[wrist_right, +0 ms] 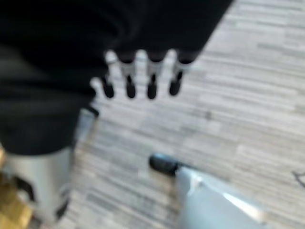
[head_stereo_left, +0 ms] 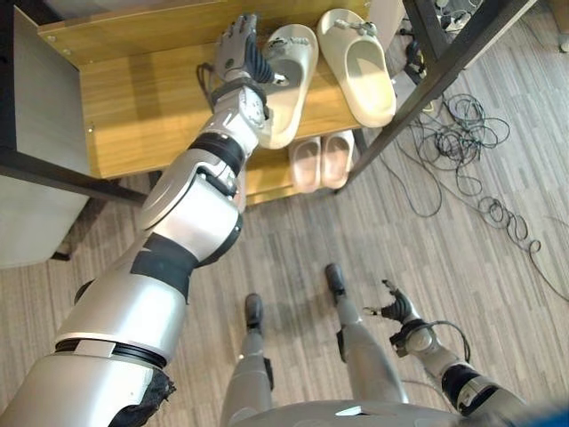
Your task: Arrange the slippers neatly on the shoe rack.
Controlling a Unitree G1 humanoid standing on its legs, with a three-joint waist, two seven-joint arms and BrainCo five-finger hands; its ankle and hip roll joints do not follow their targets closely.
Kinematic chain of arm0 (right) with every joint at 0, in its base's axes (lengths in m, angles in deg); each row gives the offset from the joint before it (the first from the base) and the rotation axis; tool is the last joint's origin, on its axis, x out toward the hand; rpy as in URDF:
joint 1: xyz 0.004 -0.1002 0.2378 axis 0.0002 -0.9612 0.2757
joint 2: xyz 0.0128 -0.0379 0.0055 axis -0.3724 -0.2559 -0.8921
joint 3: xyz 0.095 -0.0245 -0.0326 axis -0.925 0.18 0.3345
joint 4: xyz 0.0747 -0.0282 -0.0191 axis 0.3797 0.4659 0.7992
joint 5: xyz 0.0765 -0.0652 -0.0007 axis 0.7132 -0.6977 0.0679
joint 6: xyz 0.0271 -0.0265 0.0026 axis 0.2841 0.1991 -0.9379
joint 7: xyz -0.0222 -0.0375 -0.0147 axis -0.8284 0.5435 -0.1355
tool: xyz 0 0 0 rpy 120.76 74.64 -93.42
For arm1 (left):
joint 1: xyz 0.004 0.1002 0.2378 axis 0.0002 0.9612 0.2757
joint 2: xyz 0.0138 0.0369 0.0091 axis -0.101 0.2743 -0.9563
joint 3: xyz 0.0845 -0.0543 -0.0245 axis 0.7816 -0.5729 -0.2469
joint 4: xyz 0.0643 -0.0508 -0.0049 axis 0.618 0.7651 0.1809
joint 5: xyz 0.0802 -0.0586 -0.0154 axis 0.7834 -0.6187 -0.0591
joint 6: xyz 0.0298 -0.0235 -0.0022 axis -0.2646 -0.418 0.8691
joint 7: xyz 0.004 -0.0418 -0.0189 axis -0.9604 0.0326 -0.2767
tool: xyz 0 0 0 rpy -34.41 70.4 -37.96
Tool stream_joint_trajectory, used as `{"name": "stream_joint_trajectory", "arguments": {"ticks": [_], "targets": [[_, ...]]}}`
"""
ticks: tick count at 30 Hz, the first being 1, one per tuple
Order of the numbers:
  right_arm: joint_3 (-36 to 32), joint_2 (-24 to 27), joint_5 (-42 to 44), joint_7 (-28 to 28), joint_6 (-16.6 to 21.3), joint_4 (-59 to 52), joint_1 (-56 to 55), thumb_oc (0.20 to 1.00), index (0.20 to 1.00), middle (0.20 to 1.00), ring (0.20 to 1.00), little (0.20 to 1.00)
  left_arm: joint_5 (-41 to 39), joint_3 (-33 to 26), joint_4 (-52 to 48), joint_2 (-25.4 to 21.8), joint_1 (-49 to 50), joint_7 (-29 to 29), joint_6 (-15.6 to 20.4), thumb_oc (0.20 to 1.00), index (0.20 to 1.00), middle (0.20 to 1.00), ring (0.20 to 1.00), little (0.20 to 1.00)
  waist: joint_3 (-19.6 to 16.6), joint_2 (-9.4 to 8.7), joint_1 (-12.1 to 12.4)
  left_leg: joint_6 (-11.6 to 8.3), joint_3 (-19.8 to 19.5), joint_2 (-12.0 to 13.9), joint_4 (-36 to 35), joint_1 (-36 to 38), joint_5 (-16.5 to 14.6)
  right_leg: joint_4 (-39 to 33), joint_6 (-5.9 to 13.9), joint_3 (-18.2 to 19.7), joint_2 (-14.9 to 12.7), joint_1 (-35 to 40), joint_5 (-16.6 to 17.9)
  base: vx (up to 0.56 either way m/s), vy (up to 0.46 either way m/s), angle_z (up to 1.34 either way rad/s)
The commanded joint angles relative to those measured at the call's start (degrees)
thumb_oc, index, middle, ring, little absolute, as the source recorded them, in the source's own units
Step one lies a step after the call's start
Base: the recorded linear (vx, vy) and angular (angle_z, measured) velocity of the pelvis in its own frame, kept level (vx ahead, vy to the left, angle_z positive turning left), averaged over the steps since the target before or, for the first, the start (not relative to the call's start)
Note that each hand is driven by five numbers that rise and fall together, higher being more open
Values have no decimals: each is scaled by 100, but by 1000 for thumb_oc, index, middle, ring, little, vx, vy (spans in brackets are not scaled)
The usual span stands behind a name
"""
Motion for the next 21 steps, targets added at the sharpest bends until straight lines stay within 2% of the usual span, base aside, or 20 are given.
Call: {"name": "stream_joint_trajectory", "arguments": {"ticks": [1,8,21], "targets": [[-23,288,38,5,38,169,130,1000,1000,1000,1000,1000,151,-223,419,-181,-655,-57,79,1000,1000,1000,1000,1000,301,312,44,-427,-243,447,10,-165,271,12,689,-590,-532,778,-555,0,0,0],[-20,276,18,15,8,330,137,1000,1000,1000,1000,1000,64,-118,172,-247,-655,-5,279,1000,1000,1000,1000,1000,262,337,112,-421,-258,438,10,-121,279,12,698,-636,-528,838,-561,0,0,0],[-161,163,54,49,-114,459,36,1000,1000,1000,1000,1000,-831,-368,-297,-411,-369,218,711,1000,1000,1000,1000,1000,214,440,265,-384,-307,346,10,-62,265,12,713,-744,-592,980,-571,0,0,0]]}}
